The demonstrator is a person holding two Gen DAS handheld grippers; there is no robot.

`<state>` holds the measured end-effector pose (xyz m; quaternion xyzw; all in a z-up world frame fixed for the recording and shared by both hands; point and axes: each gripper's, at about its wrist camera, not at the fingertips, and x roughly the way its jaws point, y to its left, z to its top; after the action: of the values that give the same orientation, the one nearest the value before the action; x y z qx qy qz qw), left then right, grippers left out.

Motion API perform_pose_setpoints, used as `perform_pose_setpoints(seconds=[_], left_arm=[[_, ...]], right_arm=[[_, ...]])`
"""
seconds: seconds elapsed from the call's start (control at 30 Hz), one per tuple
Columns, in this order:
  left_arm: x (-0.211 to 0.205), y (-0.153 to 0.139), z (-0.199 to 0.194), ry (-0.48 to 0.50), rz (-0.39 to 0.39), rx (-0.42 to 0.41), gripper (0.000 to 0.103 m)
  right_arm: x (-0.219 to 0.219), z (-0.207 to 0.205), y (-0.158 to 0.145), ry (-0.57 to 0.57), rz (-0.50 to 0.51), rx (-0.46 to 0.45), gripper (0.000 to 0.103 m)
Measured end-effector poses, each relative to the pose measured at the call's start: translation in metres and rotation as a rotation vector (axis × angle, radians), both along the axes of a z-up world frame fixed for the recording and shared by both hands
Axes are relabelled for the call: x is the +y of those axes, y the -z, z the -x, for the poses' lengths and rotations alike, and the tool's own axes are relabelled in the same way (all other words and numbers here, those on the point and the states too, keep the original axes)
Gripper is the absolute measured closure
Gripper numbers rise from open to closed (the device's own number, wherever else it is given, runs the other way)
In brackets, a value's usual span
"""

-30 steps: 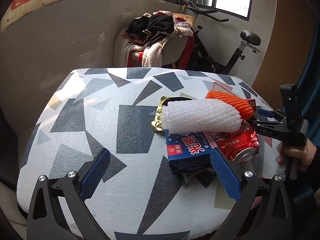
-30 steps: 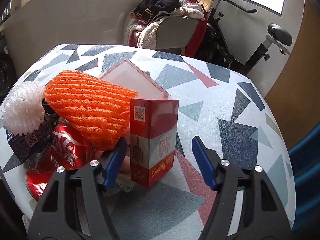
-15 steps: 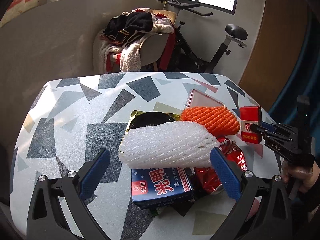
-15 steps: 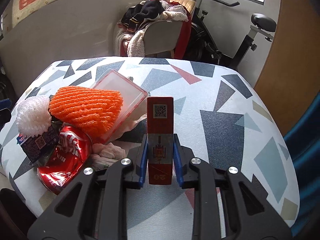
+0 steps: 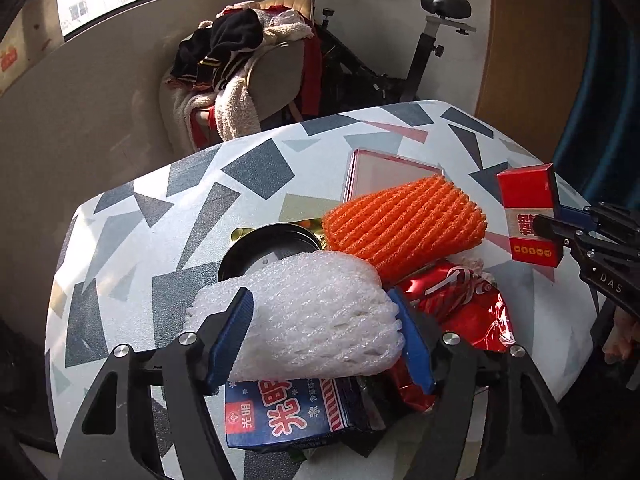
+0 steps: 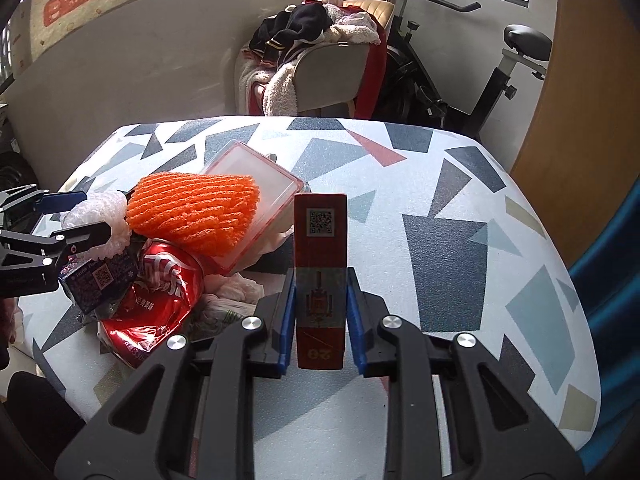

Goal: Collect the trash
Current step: 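Lift the red pack with the right gripper while the left gripper grasps the white foam net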

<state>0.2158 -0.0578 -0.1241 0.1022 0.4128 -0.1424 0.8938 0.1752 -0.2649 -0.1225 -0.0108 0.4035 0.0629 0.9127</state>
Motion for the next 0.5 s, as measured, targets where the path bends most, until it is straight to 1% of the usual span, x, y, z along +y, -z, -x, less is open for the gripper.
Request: perform_pose_setpoints(seconds=[0.03, 0.1, 0.2, 0.23, 0.5], left_arm=[[0.002, -0.003, 0.001, 0.000, 0.015, -0.007, 0.058], [0.004, -0.008, 0.003, 0.002, 0.015, -0.017, 0.070], [0.009, -0.019, 0.007, 0.002, 0.018, -0.040, 0.077], [0.011, -0.023, 0.008, -0.003, 0.021, -0.047, 0.081], [0.030, -0.055, 0.026, -0.025, 0.053, -0.103, 0.083]], right_arm=[[0.001, 0.002, -0.002, -0.002, 0.000, -0.004, 0.077], [0.002, 0.005, -0.007, -0.005, 0.001, -0.014, 0.077], [0.005, 0.010, -0.013, -0.008, -0.004, -0.024, 0.077], [0.006, 0.012, -0.015, -0.010, -0.005, -0.028, 0.077], [0.019, 0.034, -0.034, -0.027, -0.017, -0.061, 0.077]])
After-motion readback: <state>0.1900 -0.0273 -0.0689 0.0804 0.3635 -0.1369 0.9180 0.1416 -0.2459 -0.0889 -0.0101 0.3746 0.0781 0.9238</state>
